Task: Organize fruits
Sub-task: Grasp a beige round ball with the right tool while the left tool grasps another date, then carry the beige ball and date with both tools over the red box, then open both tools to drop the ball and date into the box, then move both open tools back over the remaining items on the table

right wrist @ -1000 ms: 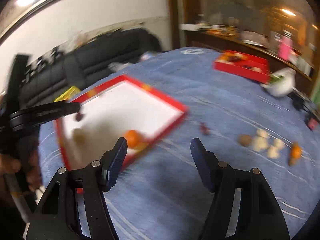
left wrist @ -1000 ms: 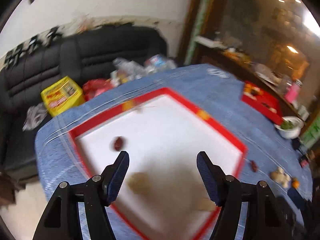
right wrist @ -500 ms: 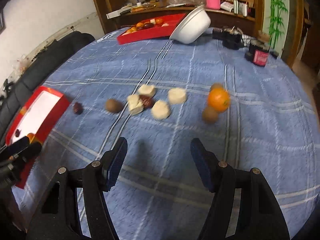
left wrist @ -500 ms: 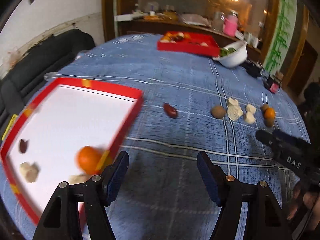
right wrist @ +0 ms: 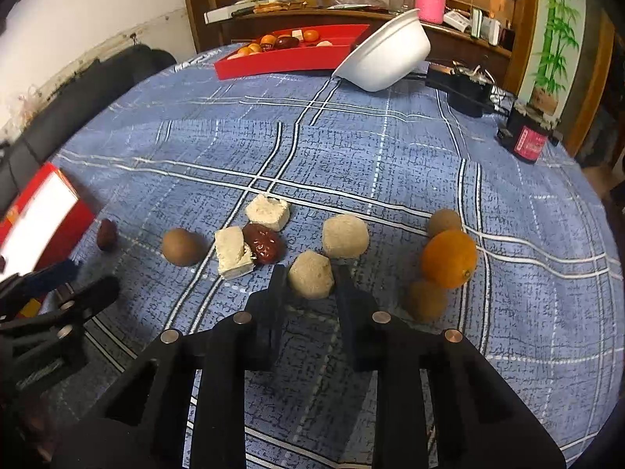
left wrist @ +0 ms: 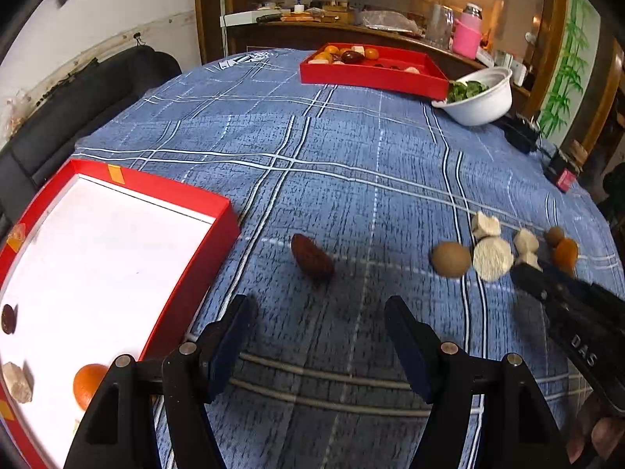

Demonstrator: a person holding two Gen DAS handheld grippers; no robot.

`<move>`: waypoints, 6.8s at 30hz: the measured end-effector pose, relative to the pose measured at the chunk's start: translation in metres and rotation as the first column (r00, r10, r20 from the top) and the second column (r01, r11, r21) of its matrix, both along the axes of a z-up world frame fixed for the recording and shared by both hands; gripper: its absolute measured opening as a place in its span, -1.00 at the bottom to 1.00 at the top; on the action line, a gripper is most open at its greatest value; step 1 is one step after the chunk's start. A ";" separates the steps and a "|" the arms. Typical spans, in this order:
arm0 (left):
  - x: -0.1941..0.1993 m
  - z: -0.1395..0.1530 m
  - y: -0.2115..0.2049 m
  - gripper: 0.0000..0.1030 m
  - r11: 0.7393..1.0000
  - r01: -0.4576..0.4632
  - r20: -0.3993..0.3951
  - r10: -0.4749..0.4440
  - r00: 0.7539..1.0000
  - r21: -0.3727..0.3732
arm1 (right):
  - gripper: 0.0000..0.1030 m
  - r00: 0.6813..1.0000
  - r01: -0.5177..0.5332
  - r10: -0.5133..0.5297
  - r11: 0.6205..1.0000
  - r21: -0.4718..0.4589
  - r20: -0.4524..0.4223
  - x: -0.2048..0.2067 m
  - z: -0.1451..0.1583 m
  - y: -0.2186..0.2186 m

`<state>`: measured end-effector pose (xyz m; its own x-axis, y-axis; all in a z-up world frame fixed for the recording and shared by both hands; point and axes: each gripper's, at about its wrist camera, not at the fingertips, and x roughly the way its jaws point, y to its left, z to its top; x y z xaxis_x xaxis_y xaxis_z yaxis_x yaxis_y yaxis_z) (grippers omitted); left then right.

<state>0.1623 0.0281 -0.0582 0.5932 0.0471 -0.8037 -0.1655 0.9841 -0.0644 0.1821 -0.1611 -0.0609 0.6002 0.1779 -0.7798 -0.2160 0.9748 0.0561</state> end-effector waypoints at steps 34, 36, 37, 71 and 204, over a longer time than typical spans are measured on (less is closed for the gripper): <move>-0.107 0.023 -0.020 -0.68 0.980 0.168 0.120 -0.155 0.981 -0.107 | -0.55 1.000 -0.005 0.004 1.000 0.029 0.017 -0.035 0.012 -0.013; -0.113 0.023 -0.022 -0.68 0.978 0.177 0.125 -0.163 0.979 -0.114 | -0.55 0.999 -0.009 0.008 1.000 0.028 0.036 -0.055 0.020 -0.016; -0.118 0.024 -0.023 -0.68 0.976 0.186 0.131 -0.170 0.977 -0.117 | -0.55 0.999 -0.011 0.010 1.000 0.025 0.043 -0.062 0.023 -0.017; -0.175 0.047 0.010 -0.68 0.992 0.105 0.196 -0.089 0.977 -0.075 | -0.55 0.985 -0.095 0.081 0.992 0.086 0.154 -0.191 0.049 0.004; -0.106 0.126 -0.065 0.29 0.991 0.133 -0.008 -0.133 0.991 -0.011 | 0.30 0.985 0.163 -0.165 0.986 0.038 0.049 -0.115 0.028 -0.060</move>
<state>0.0562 -0.0367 0.0676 0.5862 -0.0403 -0.8092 -0.0334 0.9967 -0.0738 0.0672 -0.2211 -0.0332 0.6626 0.0996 -0.7423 -0.0572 0.9950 0.0824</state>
